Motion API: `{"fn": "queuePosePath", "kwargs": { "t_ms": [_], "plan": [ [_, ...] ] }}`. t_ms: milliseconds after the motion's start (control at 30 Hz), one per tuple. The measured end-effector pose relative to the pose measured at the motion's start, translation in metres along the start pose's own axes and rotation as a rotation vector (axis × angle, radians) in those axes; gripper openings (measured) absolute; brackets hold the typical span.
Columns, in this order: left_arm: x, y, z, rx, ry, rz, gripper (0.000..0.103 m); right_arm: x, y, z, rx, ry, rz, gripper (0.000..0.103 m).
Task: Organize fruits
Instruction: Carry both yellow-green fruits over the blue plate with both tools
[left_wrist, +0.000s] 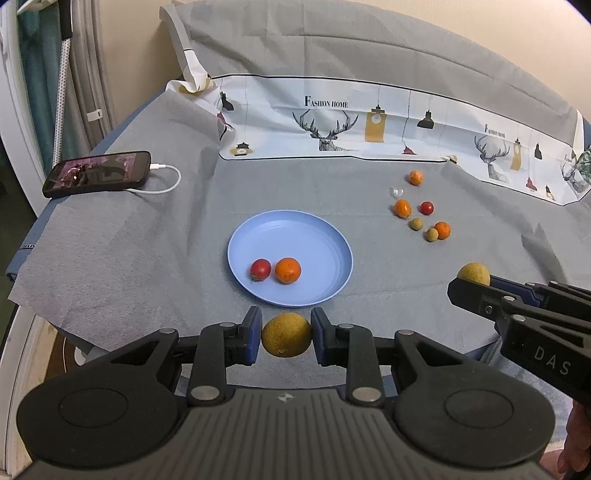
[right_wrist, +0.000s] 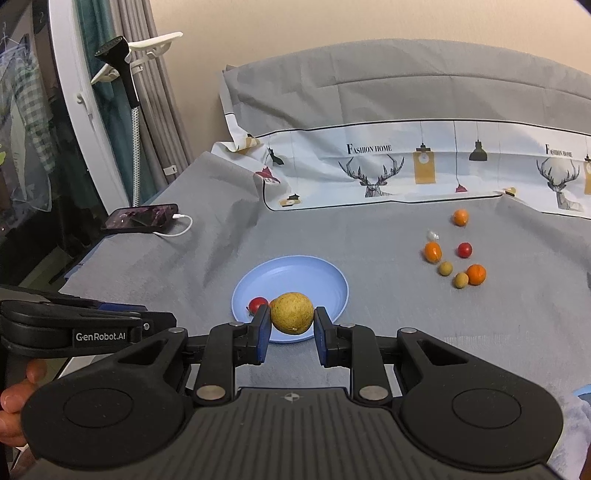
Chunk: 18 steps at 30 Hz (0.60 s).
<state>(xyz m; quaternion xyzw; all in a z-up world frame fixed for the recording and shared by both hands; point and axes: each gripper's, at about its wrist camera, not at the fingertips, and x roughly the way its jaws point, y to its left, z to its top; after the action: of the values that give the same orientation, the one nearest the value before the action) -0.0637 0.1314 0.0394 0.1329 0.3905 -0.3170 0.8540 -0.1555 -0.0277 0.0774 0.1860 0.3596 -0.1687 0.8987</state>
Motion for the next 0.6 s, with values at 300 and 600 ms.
{"fn": "queuePosePath", "kwargs": {
  "t_ms": [300, 600],
  "plan": [
    [0.011, 0.002, 0.002, -0.006, 0.028, 0.011, 0.031, 0.012, -0.003, -0.002, 0.014, 0.034, 0.005, 0.026],
    [0.022, 0.007, 0.006, -0.013, 0.044, 0.026, 0.031, 0.025, -0.006, 0.000, 0.011, 0.065, 0.012, 0.026]
  ]
}}
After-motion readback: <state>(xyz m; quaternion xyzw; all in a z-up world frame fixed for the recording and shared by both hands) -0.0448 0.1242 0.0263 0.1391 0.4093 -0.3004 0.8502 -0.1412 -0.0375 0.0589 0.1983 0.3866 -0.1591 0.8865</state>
